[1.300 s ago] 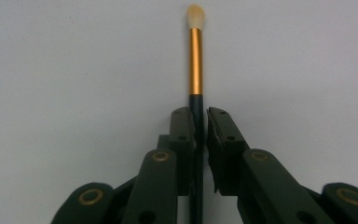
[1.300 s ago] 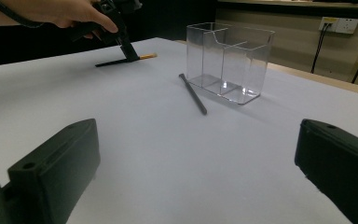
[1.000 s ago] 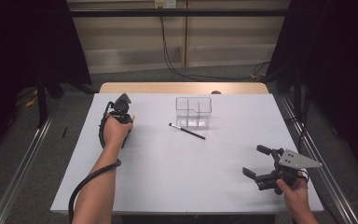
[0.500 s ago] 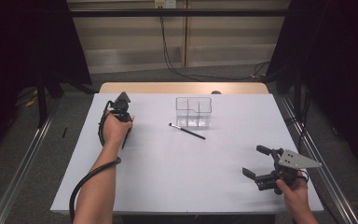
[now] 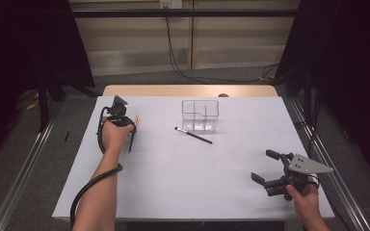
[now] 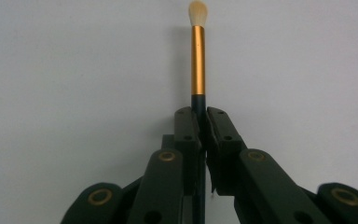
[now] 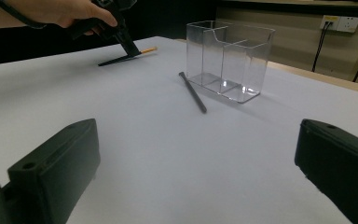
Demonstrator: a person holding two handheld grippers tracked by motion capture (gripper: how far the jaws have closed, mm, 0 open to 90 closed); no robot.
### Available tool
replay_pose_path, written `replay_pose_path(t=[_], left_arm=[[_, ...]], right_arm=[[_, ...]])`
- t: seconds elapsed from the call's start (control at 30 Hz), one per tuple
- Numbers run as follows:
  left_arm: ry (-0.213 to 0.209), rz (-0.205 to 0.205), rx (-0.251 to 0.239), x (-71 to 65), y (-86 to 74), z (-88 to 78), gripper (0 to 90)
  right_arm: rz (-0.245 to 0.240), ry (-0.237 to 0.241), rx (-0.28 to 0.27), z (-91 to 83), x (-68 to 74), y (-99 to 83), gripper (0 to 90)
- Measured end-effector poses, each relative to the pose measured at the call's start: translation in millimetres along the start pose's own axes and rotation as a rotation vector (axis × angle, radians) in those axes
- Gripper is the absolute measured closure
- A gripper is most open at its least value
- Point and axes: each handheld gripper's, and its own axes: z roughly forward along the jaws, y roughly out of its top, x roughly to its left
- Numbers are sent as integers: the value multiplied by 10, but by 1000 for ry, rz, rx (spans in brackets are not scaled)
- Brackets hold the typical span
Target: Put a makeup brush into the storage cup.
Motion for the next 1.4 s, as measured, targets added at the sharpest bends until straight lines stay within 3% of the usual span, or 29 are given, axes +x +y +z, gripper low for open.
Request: replay_pose_path(t=[0.03,0.17,0.27,0.53,0.6,0.73,0.77,0.87,1.1,1.23,1.4], left_arm=[[-22,6,-25,-9,-2,-27,837],[-39,15,-69,-38,-8,-59,837],[-60,16,-146,-69,-26,-101,837],[-117,30,-231,-98,-55,-176,837],[-139,37,-281,-124,-74,-206,837],[-157,60,-335,-152,-93,-241,836],[-181,57,-363,-164,-106,-252,836],[-186,69,-379,-178,-117,-267,837],[-238,52,-445,-239,-145,-295,837],[-248,87,-515,-300,-155,-327,837],[-271,100,-568,-372,-161,-357,837]], right_arm=[[0,2,1,1,1,0,0],[-2,2,1,0,4,3,0],[1,-2,-2,-7,2,2,0],[-2,-2,-1,-9,1,4,0],[-2,-2,-2,-8,2,4,0],[-1,-2,0,-7,2,4,0],[0,-2,0,-6,3,4,0],[-2,-1,-1,-5,4,4,0],[-4,3,1,0,7,5,0],[-5,3,2,2,5,2,0],[-4,3,2,3,4,2,0]])
